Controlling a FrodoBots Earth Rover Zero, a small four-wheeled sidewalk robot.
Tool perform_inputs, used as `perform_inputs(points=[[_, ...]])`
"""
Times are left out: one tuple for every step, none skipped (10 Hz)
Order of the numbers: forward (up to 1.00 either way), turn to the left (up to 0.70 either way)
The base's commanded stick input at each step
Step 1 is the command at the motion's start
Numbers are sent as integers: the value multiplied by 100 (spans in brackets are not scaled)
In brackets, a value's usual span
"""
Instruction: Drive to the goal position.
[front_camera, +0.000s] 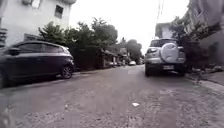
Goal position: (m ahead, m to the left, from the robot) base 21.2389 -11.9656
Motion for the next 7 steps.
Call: perform_inputs(points=[[70, 0], [70, 0], [70, 0], [70, 0], [70, 0], [70, 0], [70, 0]])
